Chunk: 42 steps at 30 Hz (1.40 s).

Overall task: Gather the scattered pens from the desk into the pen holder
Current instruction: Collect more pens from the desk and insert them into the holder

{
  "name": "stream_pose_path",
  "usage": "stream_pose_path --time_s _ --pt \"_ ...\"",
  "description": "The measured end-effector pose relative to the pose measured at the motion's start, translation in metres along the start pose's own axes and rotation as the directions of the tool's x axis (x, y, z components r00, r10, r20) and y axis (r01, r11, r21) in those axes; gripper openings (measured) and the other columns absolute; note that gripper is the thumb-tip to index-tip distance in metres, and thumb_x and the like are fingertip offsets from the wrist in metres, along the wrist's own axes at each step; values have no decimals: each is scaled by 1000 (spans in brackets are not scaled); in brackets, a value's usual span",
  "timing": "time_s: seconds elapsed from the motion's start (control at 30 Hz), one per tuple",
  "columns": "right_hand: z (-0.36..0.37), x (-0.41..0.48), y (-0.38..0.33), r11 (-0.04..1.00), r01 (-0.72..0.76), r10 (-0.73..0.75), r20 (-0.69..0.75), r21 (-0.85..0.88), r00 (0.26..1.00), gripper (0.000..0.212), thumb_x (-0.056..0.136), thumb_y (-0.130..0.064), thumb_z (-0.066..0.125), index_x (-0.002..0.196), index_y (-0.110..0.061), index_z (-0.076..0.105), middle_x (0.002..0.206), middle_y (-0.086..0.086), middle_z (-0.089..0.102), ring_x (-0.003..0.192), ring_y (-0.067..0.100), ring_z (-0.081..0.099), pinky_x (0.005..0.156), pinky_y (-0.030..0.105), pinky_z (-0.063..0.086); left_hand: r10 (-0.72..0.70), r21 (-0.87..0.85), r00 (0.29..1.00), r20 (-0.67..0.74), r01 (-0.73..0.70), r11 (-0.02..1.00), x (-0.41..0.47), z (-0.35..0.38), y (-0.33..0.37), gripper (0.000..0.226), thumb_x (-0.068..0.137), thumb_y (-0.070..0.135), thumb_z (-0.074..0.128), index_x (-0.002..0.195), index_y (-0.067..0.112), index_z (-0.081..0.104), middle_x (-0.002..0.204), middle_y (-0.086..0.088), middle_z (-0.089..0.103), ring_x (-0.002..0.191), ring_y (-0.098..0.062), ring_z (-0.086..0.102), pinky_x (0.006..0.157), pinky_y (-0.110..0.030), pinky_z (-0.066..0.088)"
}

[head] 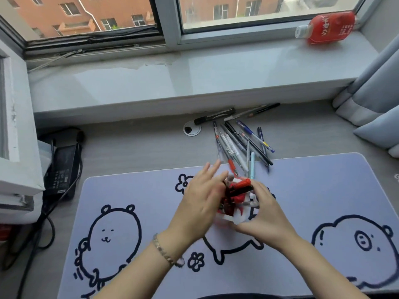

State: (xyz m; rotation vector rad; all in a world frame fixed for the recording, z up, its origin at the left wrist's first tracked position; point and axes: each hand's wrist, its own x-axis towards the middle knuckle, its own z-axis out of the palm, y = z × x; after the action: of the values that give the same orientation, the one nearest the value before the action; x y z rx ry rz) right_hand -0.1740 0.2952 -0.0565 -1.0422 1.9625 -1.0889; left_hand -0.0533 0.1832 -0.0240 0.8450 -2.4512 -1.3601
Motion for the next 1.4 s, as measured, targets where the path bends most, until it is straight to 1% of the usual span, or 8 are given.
stream_pose_path --time_s 0.1,0.47,0.57,0.63,0.77,0.93,1.13,1.4 --pt "-26 -2 0 1000 -7 7 -85 -5 996 76 55 -9 81 113 -43 46 111 -23 51 104 -13 47 77 -2 38 -223 -371 970 -97 173 913 26 0 5 34 96 37 35 126 28 49 123 18 53 116 8 47 90 -4 37" --pt "-88 6 20 995 -56 30 -307 -77 951 67 65 -5 75 117 -35 45 110 -29 43 104 -15 45 75 -8 35 -581 63 797 -166 597 800 149 59 -25 67 80 37 66 126 3 32 128 -18 45 107 -34 52 83 -40 47" --pt "-88 8 26 994 -73 47 -282 -83 958 68 64 -7 78 118 -34 46 112 -21 49 110 -2 47 87 10 41 -621 65 765 -169 637 768 156 69 -30 60 78 32 66 120 1 35 120 -18 50 99 -35 57 78 -39 50" --pt "-86 9 29 992 -93 67 -256 -90 964 71 62 -9 80 121 -32 47 115 -15 51 114 6 47 91 23 43 -593 101 789 -162 611 785 155 71 -33 46 80 26 61 112 0 41 112 -19 54 93 -36 59 72 -39 50" --pt "-80 11 26 992 -87 63 -235 -92 970 72 63 -8 78 119 -38 44 116 -22 48 112 2 46 84 12 39 -528 95 835 -153 544 834 146 64 -41 26 89 18 48 104 -3 44 92 -15 52 74 -29 52 57 -31 39" --pt "-75 8 20 993 -76 55 -222 -86 973 69 64 -9 76 120 -36 46 116 -27 46 111 -10 42 81 9 38 -561 -288 815 -146 507 812 122 41 -44 6 93 15 39 92 12 34 73 -2 39 57 -14 37 49 -25 34" --pt "-58 4 3 996 -56 46 -159 -62 986 70 61 -14 75 117 -42 44 116 -27 46 106 -18 42 78 7 39 -555 -764 824 -117 282 580 65 -13 -29 4 97 14 38 100 11 40 77 -4 54 59 -10 52 39 -14 39" --pt "15 13 -13 993 -23 28 47 -114 998 72 54 -42 61 123 -31 43 118 -19 45 109 -16 38 91 13 41 -399 -766 866 -300 32 643 7 -56 -11 8 95 16 40 95 22 45 73 0 64 68 -19 50 43 -15 42"
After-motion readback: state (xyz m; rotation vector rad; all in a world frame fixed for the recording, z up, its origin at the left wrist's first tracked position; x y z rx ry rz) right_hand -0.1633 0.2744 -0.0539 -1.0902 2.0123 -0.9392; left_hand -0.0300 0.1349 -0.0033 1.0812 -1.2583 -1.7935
